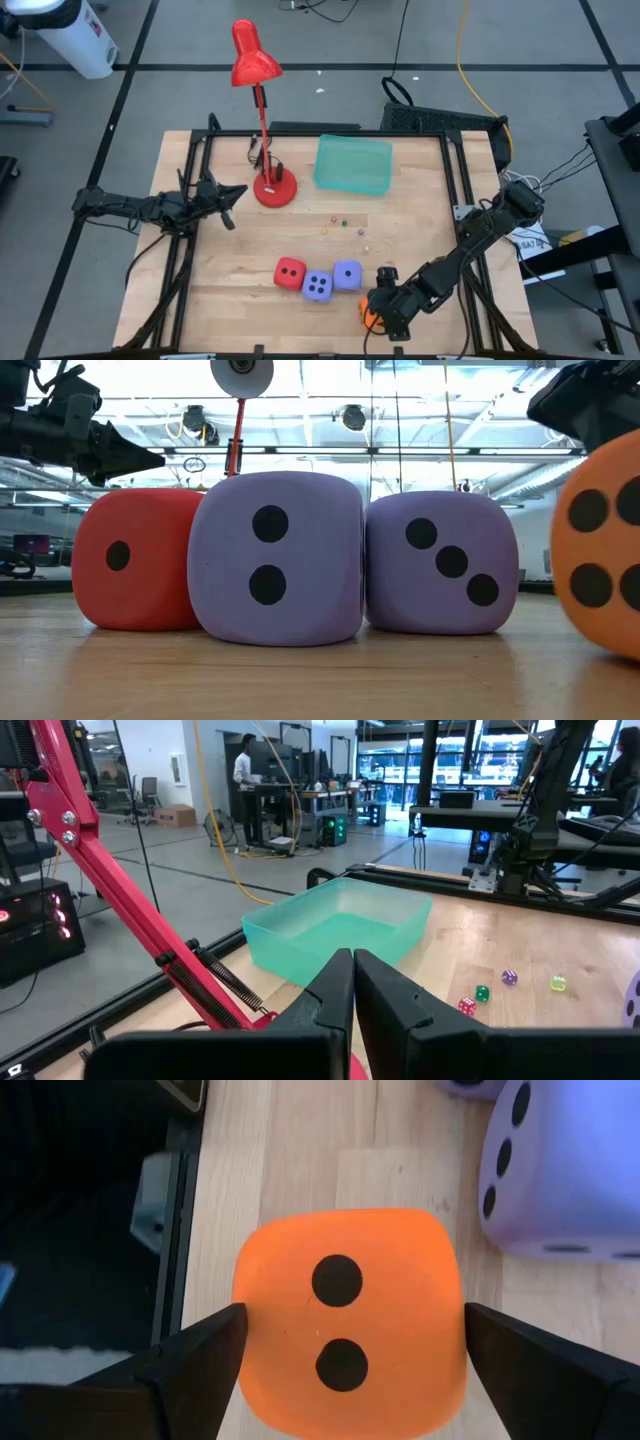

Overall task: Pick & Place Dice
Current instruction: Put the big orange dice into the green bin

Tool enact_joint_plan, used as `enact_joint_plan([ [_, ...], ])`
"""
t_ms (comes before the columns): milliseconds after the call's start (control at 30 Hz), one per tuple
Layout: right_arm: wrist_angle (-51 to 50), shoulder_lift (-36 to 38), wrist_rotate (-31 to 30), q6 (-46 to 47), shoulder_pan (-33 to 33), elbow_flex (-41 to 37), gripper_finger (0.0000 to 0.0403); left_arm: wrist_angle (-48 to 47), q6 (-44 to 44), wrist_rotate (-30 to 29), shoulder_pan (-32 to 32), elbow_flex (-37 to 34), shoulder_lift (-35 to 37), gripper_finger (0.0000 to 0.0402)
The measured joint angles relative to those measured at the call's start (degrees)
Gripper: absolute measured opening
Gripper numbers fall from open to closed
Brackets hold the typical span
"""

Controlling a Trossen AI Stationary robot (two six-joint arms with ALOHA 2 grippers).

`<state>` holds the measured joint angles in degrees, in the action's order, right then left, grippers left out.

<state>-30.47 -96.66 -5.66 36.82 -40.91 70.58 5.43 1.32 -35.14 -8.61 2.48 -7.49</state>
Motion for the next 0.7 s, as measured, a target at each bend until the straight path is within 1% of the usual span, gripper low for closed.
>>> enact_joint_plan([
  [233,0.3,1.4,0.0,-1.1,0.7,0.1,0.0357,0.0,0.0,0.0,0.0,0.0,0.0,0.0021],
  [333,-2.0,1.3,0.3,0.4,1.0,0.1,0.0357,0.0,-0.1,0.0,0.0,0.0,0.0,0.0021],
  [433,-1.7,1.4,1.3,0.9,1.2,0.1,0.0357,0.0,-0.5,0.0,0.0,0.0,0.0,0.0021],
  [600,-1.1,1.4,1.3,-2.0,1.2,0.1,0.0357,0.0,-0.6,0.0,0.0,0.0,0.0,0.0021],
  [700,-1.0,1.4,2.8,-2.0,1.2,0.1,0.0357,-0.1,-0.5,0.0,0.0,0.0,0.0,0.0021],
])
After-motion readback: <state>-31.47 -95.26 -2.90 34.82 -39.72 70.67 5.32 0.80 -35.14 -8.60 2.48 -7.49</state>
